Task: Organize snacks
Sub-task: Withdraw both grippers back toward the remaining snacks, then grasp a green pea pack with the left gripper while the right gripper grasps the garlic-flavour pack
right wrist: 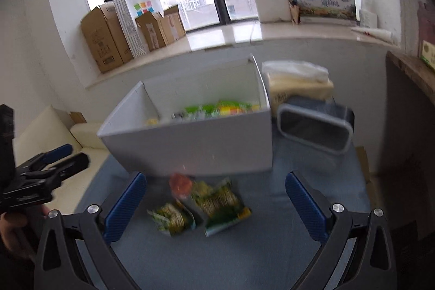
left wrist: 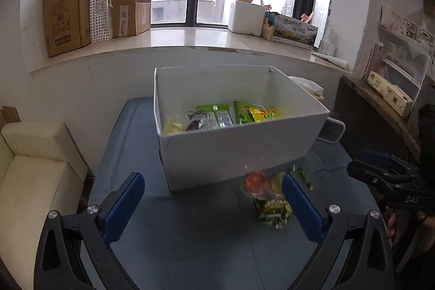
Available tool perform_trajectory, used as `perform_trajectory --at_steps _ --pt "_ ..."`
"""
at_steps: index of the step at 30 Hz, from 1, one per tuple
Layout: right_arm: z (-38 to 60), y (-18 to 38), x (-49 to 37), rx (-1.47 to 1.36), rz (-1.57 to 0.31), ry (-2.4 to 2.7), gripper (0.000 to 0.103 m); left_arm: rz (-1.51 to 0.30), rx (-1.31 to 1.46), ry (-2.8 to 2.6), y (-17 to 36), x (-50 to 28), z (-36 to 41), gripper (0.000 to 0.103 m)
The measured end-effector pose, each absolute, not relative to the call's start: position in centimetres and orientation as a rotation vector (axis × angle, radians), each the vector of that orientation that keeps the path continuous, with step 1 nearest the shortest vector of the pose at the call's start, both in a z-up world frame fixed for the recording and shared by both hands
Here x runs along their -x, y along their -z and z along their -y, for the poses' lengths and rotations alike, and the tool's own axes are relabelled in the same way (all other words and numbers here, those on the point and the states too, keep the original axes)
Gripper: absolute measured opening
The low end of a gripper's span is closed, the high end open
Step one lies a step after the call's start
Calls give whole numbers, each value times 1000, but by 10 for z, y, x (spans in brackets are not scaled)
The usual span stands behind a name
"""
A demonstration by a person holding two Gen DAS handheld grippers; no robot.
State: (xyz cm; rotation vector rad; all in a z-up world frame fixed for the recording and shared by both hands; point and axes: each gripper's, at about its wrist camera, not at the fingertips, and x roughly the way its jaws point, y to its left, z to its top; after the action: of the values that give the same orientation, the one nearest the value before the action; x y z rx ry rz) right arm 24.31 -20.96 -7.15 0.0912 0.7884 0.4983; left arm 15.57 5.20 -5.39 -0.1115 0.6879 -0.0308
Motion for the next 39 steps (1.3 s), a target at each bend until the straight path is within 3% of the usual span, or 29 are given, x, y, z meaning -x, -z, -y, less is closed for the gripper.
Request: perform_trajectory --at_steps 15,17,19,22,39 --pt "182 143 -287 -125 -926 -539 103 -778 66 68 95 -103 -24 103" --pt "175 150 -294 -102 -955 -531 98 -783 58 70 97 -104 -21 103" --pt "171 152 -298 -64 -956 -509 70 -793 57 68 100 -107 -20 103" --pt "173 150 -298 -67 -958 -521 54 -805 54 67 105 -110 -18 103" --pt "233 94 -230 -131 -812 -561 50 -848 18 141 133 -165 24 103"
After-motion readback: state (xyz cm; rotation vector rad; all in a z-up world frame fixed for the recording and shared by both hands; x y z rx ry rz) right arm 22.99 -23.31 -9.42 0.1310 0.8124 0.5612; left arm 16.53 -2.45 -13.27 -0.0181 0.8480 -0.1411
